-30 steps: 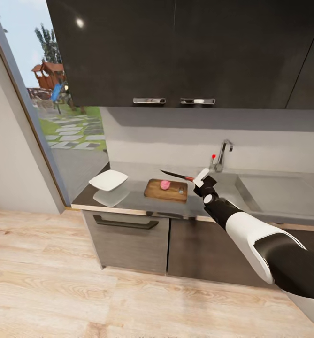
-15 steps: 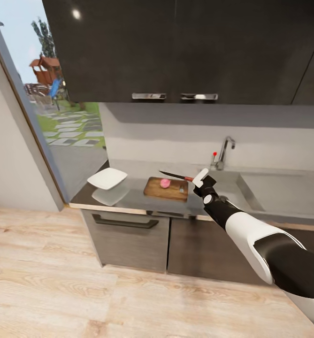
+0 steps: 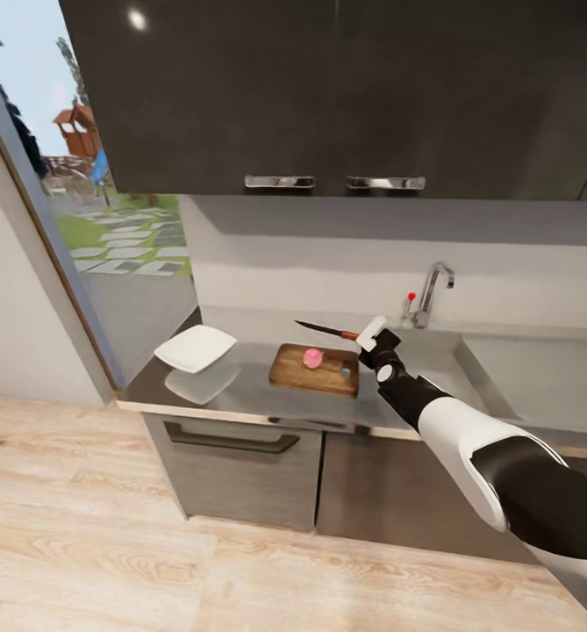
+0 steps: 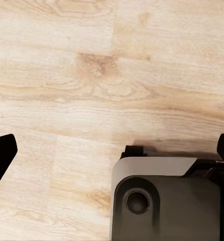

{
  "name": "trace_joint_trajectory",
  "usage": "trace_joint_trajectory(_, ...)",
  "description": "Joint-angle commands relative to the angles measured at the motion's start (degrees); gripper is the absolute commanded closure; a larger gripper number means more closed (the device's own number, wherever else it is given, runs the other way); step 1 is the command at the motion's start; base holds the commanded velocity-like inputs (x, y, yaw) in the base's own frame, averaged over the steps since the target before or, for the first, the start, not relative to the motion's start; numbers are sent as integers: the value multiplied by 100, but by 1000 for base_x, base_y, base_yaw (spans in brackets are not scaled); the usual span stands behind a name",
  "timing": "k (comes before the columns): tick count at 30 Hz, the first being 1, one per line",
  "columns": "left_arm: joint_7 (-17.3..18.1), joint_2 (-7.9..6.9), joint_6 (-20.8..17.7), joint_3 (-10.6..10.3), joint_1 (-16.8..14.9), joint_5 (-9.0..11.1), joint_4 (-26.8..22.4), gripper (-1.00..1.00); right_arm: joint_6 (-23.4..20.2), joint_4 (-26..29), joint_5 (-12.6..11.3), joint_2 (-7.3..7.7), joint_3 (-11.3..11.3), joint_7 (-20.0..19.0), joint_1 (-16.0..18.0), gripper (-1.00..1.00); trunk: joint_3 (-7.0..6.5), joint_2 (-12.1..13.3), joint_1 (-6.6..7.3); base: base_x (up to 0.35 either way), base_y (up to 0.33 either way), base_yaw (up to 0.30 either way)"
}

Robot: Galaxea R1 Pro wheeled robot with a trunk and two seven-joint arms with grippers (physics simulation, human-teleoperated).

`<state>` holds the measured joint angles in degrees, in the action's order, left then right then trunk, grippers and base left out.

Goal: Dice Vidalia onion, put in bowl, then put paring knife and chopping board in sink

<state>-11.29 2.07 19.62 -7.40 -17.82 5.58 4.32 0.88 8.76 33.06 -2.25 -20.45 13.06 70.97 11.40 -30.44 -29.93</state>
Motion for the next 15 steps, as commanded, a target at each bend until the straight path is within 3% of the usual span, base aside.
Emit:
trace_joint_trajectory(1,-5,4,42,-48,-11,57,25,-100,9,-12,43,-6,5,26,7,100,10,-10,-3,75,13,0)
trace_joint_trajectory(9,-5,23,42,-49,-11,57,25,-100,4,-171,43,-143,5,21,4,100,39,-10,-3,11,2,0)
trace_joint_trajectory(15,-5,33,35,-51,-11,57,25,-100,3,-181,43,-155,5,21,4,100,89,-10,-3,0,0,0)
